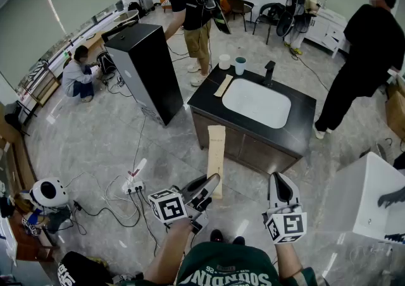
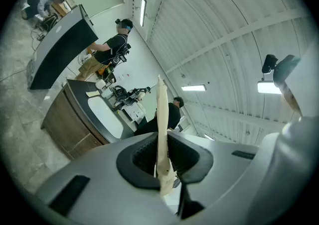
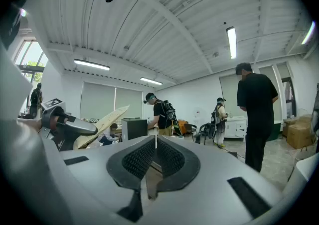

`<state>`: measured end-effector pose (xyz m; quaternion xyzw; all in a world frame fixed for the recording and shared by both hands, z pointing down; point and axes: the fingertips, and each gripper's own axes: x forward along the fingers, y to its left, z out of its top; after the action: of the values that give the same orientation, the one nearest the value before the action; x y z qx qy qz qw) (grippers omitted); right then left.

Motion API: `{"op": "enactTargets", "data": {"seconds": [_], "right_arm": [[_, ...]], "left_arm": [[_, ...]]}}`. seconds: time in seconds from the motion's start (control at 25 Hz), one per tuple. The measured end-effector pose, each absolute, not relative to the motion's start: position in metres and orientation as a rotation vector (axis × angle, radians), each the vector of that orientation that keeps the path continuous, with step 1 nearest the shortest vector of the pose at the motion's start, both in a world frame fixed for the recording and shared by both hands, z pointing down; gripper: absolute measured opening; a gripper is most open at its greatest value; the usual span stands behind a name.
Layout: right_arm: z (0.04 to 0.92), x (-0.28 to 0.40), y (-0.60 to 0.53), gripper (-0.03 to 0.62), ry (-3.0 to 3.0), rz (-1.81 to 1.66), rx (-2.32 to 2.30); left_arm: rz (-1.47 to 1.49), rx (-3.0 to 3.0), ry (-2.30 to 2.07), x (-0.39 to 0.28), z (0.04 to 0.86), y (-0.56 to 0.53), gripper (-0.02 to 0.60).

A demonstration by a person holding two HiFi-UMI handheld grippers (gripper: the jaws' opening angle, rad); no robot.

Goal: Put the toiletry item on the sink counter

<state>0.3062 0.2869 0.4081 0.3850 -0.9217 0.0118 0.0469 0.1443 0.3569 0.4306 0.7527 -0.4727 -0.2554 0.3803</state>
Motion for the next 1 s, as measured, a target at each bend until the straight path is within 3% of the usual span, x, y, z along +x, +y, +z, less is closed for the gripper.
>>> {"op": "enactTargets", "data": {"seconds": [0.16, 1.0], "right_arm": [[0.417, 0.317, 0.295, 0.049, -2.823, 0.185, 1.137], [0.426, 0.322, 0.325, 0.049, -2.801, 0.153, 1.140]], "left_arm": [[-0.664, 1.942, -1.200, 0.163, 0.428, 0.368, 0.049], [-0.636, 1.949, -1.202, 0.175, 0.433, 0.394, 0.049]]}}
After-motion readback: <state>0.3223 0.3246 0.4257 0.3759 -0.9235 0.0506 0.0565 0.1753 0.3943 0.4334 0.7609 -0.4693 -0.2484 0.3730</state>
